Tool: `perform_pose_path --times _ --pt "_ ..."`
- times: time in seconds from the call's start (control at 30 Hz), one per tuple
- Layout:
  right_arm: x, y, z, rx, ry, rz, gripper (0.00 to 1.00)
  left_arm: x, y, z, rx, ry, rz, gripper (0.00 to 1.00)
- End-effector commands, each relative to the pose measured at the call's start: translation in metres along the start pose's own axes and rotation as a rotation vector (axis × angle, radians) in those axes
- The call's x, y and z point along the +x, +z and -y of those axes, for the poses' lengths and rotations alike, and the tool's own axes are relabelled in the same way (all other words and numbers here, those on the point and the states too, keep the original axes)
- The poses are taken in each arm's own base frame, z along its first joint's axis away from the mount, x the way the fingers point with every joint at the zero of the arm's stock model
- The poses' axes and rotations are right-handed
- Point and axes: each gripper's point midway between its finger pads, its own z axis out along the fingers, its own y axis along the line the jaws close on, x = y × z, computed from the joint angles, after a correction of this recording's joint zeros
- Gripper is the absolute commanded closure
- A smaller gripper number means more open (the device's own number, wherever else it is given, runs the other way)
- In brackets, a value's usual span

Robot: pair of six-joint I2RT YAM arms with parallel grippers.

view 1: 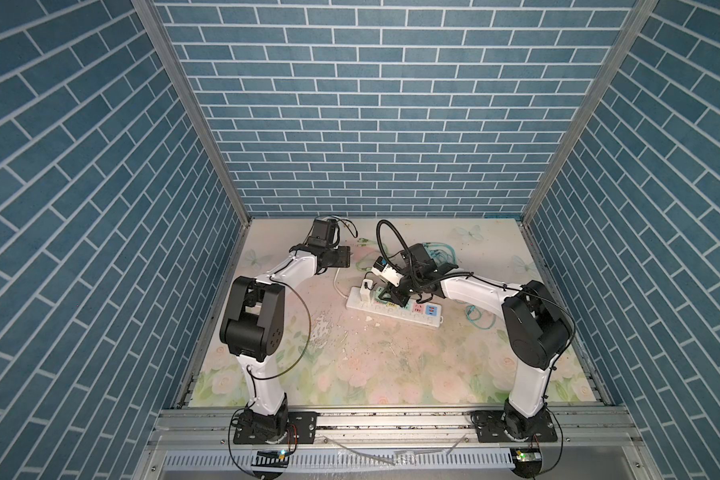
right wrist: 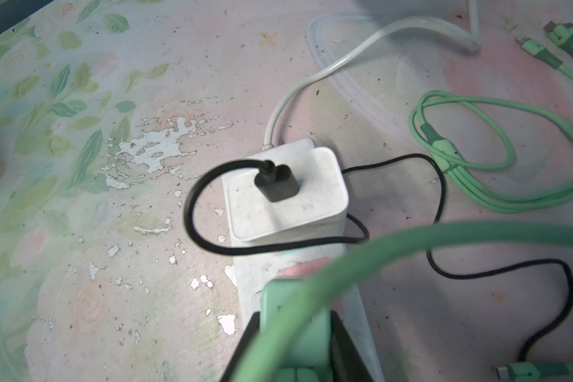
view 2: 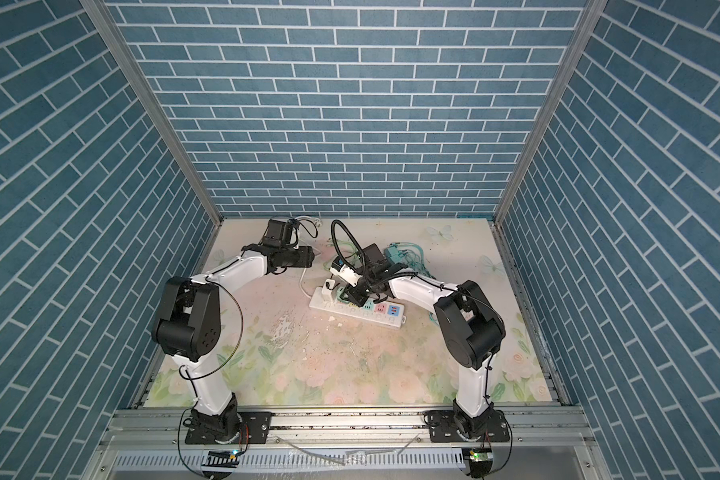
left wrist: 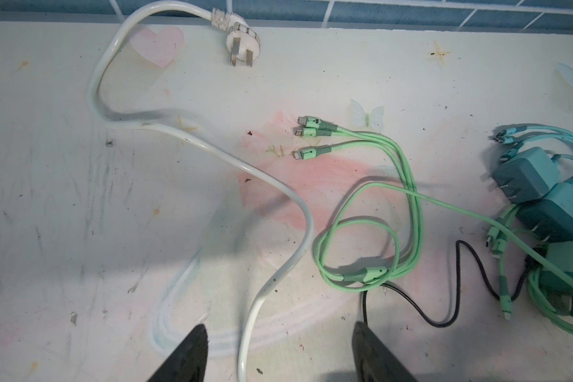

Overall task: Insert the plug
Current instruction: 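Lower the green charger with the right gripper over the pink socket beside the white charger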

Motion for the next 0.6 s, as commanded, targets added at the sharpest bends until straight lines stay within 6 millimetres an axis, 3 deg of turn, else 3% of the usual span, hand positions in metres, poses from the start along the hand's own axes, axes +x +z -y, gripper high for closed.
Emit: perform_pose_path --times 0.0,0.33,0.57 --pt "-0.004 0.001 -0.003 -0.001 -0.093 0.035 1.00 -0.008 -0.009 0.001 0.005 -0.003 0.033 0.30" --pt "0.008 0.014 -0.006 -0.021 -0.094 0.020 1.00 -0.010 -0.012 0.001 0.008 0.000 0.041 0.30" --pt "0.027 0.025 -0.012 -0.040 -0.090 -0.032 1.00 -0.008 -0.014 0.000 0.007 -0.001 0.047 0.30"
